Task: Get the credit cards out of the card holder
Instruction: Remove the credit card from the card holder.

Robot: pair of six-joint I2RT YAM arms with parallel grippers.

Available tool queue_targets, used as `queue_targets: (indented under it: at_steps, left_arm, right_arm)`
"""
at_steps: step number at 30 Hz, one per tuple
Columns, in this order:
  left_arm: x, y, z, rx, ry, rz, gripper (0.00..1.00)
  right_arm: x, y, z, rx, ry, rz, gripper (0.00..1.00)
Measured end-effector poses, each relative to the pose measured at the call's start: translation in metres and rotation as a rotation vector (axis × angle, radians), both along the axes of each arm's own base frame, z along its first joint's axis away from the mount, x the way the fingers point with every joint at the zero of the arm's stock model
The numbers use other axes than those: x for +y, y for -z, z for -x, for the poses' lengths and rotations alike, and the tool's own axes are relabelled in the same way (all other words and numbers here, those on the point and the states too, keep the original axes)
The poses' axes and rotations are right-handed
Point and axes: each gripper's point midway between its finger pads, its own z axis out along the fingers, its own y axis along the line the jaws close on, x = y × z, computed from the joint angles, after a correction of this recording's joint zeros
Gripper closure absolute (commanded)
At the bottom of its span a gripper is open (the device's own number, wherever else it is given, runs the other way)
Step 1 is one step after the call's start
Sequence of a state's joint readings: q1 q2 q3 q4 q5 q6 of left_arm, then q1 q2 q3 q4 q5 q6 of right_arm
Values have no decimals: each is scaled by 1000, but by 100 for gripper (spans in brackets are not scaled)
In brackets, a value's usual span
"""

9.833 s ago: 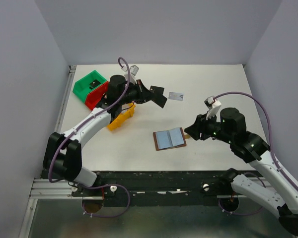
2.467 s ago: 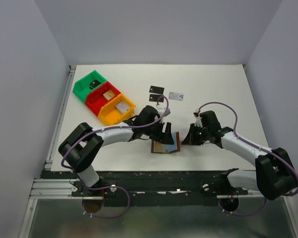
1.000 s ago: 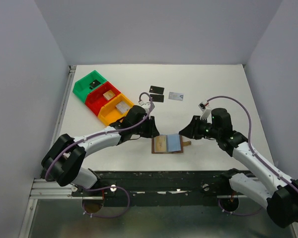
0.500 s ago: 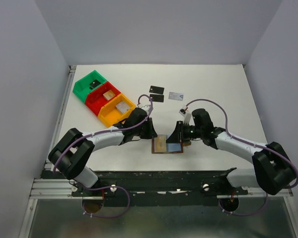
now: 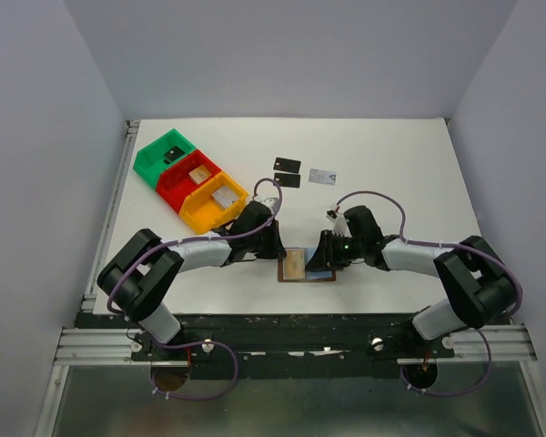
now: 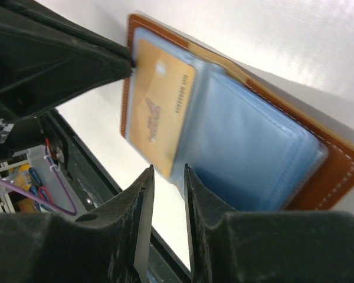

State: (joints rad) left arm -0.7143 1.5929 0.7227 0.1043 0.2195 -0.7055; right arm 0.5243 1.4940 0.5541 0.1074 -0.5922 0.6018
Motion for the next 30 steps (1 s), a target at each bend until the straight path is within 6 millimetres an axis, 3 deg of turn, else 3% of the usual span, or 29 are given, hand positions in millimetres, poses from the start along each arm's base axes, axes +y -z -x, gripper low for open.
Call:
queue_targets:
  at_steps: [4, 11, 17, 24, 30]
  left_arm:
    - [1, 6, 1, 12, -4, -11, 94]
    - [6, 10, -1, 20, -25, -7, 94]
    - [8, 5, 0, 9, -25, -4, 93]
    - [6, -19, -3, -45, -14, 28, 93]
    - [3, -20, -4, -47, -6, 33, 95]
  right_arm:
    - [-8, 15, 4, 26, 17, 14, 65]
    - [-10, 15, 3, 7, 22, -10, 63]
    - [-11, -4, 3, -38, 28, -21, 61]
    - [-4, -38, -10, -108, 28, -64, 61]
    - [4, -42, -15, -81, 18, -92, 58]
